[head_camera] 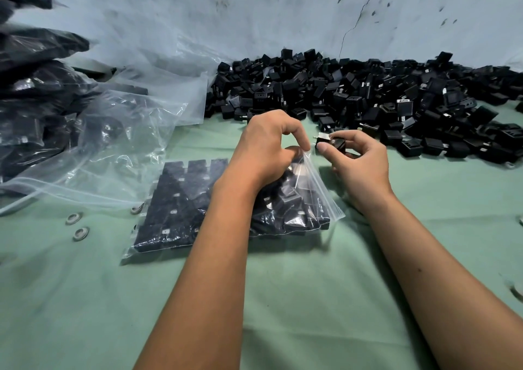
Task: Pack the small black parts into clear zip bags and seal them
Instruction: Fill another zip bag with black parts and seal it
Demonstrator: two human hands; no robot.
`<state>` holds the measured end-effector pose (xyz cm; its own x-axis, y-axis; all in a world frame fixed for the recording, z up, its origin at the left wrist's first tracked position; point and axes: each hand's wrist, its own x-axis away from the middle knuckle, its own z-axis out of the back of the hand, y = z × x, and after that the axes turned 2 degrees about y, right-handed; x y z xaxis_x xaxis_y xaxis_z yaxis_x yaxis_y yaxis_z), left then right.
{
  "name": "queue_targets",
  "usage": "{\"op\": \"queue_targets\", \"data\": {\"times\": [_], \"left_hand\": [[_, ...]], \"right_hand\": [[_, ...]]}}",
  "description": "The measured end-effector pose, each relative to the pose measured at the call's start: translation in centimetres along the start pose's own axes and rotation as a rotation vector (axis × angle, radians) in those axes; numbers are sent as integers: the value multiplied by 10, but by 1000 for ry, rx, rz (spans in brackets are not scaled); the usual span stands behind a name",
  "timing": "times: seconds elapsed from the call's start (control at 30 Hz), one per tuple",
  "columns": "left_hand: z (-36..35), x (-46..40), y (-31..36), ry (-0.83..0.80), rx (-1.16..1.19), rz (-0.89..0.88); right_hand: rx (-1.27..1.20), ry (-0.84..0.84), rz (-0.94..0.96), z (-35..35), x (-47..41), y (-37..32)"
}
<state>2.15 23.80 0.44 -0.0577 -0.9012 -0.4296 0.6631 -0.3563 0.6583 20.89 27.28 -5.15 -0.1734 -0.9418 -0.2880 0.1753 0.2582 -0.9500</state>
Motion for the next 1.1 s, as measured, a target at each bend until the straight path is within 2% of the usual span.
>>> {"op": "queue_targets", "data": {"times": [0.2, 0.43, 0.83, 0.9, 0.97, 1.03, 1.1], "left_hand": [[-4, -1, 2, 22, -11, -38], [-3, -1, 4, 54, -35, -66], [-3, -1, 2, 70, -27, -67], [-3, -1, 2, 67, -28, -67], [-3, -1, 3, 65, -27, -66], [-3, -2, 3, 64, -26, -64], [-2, -1, 2, 61, -25, -62]], "right_hand": [[33, -214, 59, -3, 3, 0], [-69, -381, -18, 0, 8, -4], [-131, -484, -82, 1, 8, -4], [-207, -530, -84, 3, 5, -3], [-355, -509, -119, 5, 2, -2], [-451, -387, -172, 3, -1, -2], [-433, -252, -192, 1, -3, -1]]}}
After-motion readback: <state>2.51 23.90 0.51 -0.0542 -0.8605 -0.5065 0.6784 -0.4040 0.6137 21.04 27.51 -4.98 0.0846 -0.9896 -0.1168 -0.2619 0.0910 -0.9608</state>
